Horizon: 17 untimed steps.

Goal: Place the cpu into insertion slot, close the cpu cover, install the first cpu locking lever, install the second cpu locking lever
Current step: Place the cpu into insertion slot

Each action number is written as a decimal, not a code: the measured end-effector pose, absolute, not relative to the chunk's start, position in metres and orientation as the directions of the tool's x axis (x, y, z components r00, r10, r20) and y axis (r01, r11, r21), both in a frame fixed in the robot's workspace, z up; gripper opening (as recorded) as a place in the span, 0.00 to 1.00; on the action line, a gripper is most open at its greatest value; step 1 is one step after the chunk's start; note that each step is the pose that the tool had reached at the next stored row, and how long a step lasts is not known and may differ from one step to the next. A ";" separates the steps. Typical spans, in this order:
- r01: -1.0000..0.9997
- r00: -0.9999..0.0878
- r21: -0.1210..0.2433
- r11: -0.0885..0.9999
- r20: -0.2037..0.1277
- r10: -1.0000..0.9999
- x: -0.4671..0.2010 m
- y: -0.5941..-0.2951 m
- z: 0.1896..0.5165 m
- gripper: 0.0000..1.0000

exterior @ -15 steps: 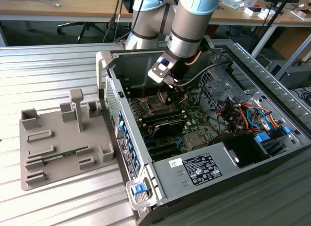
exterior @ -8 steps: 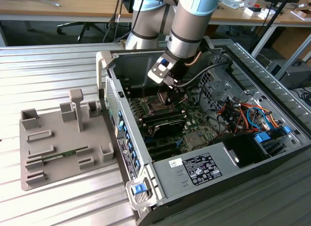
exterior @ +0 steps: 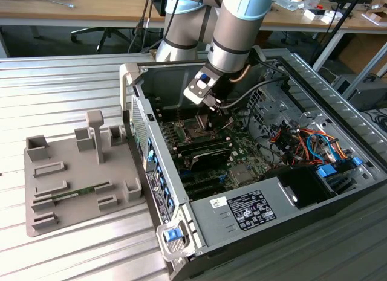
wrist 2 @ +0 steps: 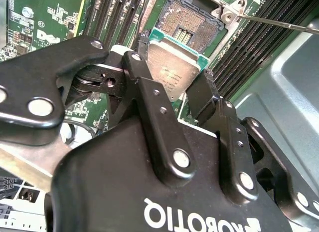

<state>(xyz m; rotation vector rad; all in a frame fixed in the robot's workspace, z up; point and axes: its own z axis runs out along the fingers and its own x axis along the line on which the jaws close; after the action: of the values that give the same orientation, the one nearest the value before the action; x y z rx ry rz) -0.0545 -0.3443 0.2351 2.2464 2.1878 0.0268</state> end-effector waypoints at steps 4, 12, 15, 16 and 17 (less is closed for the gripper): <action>1.000 0.026 0.016 -0.026 0.008 1.000 -0.055 -0.344 0.234 0.54; 1.000 0.026 0.016 -0.026 0.008 1.000 -0.055 -0.344 0.232 0.54; 1.000 0.026 0.016 -0.026 0.008 1.000 -0.055 -0.344 0.232 0.54; 1.000 0.026 0.016 -0.026 0.008 1.000 -0.055 -0.344 0.231 0.54; 1.000 0.026 0.016 -0.026 0.008 1.000 -0.055 -0.344 0.231 0.54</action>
<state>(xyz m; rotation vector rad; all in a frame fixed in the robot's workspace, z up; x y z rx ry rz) -0.0549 -0.3443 0.2312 2.2463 2.1878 0.0269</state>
